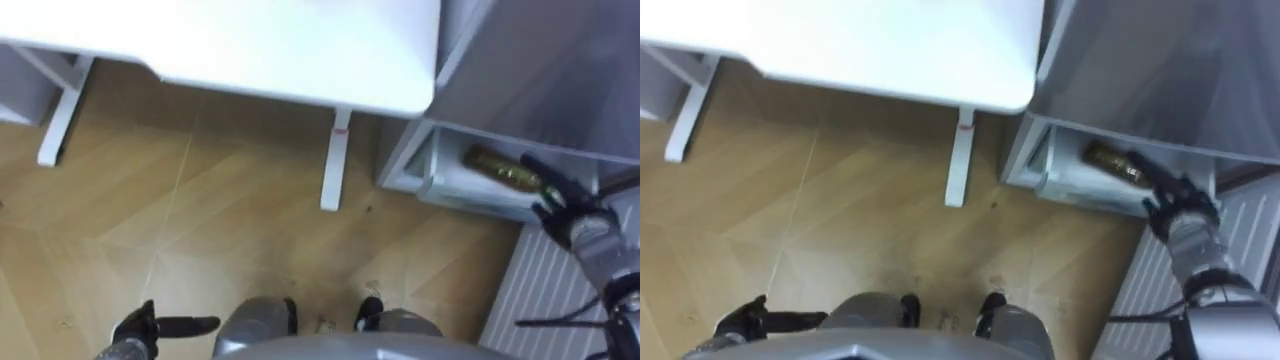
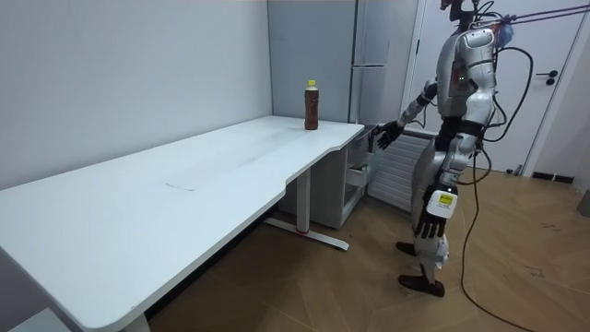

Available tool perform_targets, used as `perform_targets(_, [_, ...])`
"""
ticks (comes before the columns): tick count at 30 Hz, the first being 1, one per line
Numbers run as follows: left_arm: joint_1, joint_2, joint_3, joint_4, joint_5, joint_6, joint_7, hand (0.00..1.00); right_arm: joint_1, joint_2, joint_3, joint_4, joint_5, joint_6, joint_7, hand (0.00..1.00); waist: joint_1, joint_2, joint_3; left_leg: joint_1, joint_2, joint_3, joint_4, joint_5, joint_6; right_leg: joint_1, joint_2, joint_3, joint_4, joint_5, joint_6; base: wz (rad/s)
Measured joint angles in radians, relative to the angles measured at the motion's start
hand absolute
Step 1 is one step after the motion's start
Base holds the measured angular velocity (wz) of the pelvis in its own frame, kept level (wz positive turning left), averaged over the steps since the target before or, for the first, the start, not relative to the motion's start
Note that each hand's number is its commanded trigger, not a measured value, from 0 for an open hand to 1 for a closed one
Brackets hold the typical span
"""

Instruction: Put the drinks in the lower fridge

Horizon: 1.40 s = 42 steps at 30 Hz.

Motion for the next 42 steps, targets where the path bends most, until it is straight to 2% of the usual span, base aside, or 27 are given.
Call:
perform_targets(4, [0.01, -0.018, 0.008, -0.001, 0.003, -0.001, 0.002, 0.0, 0.091, 0.046, 0.001, 0.0, -0.081, 0.003, 0.043, 0.0, -0.019, -0.002, -0.0019, 0.1, 0.004, 0.01, -0.066, 0.003, -0.003, 0.086, 0.01, -0.001, -0.051, 0.002, 0.004, -0.06])
perform_targets(8, [0.037, -0.043, 0.059, -0.001, 0.014, -0.022, 0.003, 0.0, 0.146, 0.089, -0.001, -0.002, -0.23, 0.004, 0.06, 0.0, -0.032, -0.001, -0.0011, 0.171, 0.009, 0.02, -0.112, 0.004, -0.006, 0.14, 0.023, 0.008, -0.076, 0.002, 0.005, -0.11])
perform_targets(13, [0.057, -0.077, 0.112, -0.002, 0.02, -0.023, 0.035, 0.0, 0.186, 0.128, -0.003, -0.003, -0.33, 0.004, 0.062, 0.0, -0.049, 0.005, 0.0005, 0.211, 0.009, 0.022, -0.14, 0.005, -0.006, 0.176, 0.025, 0.01, -0.091, -0.001, 0.009, 0.0])
perform_targets(14, [0.06, -0.089, 0.139, -0.002, 0.02, -0.025, 0.042, 0.0, 0.195, 0.147, -0.03, 0.001, -0.362, 0.003, 0.065, 0.0, -0.054, 0.005, 0.0021, 0.222, 0.009, 0.021, -0.144, 0.005, -0.006, 0.186, 0.027, 0.01, -0.095, -0.001, 0.009, 0.0])
perform_targets(17, [0.069, -0.111, 0.176, -0.002, 0.021, -0.028, 0.056, 0.0, 0.244, 0.174, -0.038, 0.003, -0.449, 0.0, 0.072, 0.0, -0.051, 0.005, 0.0028, 0.248, 0.009, 0.019, -0.163, 0.005, -0.006, 0.214, 0.03, 0.012, -0.11, -0.003, 0.012, 0.03])
perform_targets(22, [0.079, -0.128, 0.2, -0.006, 0.04, -0.03, 0.093, 0.0, 0.293, 0.214, -0.037, 0.032, -0.625, -0.001, 0.056, 0.0, -0.049, 0.002, 0.0032, 0.254, 0.009, 0.015, -0.162, 0.004, -0.007, 0.231, 0.033, 0.011, -0.127, -0.002, 0.015, 0.03])
perform_targets(25, [0.072, -0.139, 0.2, 0.003, 0.039, -0.03, 0.109, 0.0, 0.292, 0.237, -0.026, 0.072, -0.738, -0.002, 0.05, 0.0, -0.048, -0.002, 0.0042, 0.254, 0.009, 0.016, -0.161, 0.004, -0.007, 0.232, 0.033, 0.012, -0.128, -0.002, 0.015, 0.0])
perform_targets(30, [0.073, -0.154, 0.207, 0.005, 0.034, -0.03, 0.13, 0.0, 0.293, 0.247, -0.021, 0.08, -0.786, -0.005, 0.015, 0.0, -0.043, -0.003, 0.0032, 0.257, 0.01, 0.019, -0.161, 0.004, -0.007, 0.234, 0.033, 0.014, -0.127, -0.002, 0.015, -0.01])
perform_targets(33, [0.075, -0.165, 0.252, 0.004, 0.041, -0.03, 0.149, 0.0, 0.285, 0.251, -0.027, 0.083, -0.804, -0.005, 0.011, 0.0, -0.041, -0.002, 0.0038, 0.265, 0.01, 0.016, -0.16, 0.004, -0.007, 0.242, 0.034, 0.012, -0.13, -0.002, 0.014, 0.01])
perform_targets(38, [0.068, -0.172, 0.304, -0.007, 0.034, -0.03, 0.251, 0.0, 0.29, 0.251, -0.027, 0.083, -0.822, -0.005, -0.009, 0.0, -0.023, 0.007, 0.0023, 0.289, 0.012, 0.008, -0.164, 0.004, -0.008, 0.271, 0.036, 0.001, -0.141, -0.001, 0.015, 0.04])
perform_targets(42, [0.072, -0.174, 0.359, -0.081, -0.032, -0.04, 0.324, 0.0, 0.285, 0.25, -0.03, 0.082, -0.868, -0.006, -0.017, 0.0, -0.016, 0.012, 0.0031, 0.293, 0.012, 0.003, -0.163, 0.003, -0.009, 0.28, 0.036, -0.003, -0.141, -0.001, 0.015, 0.03])
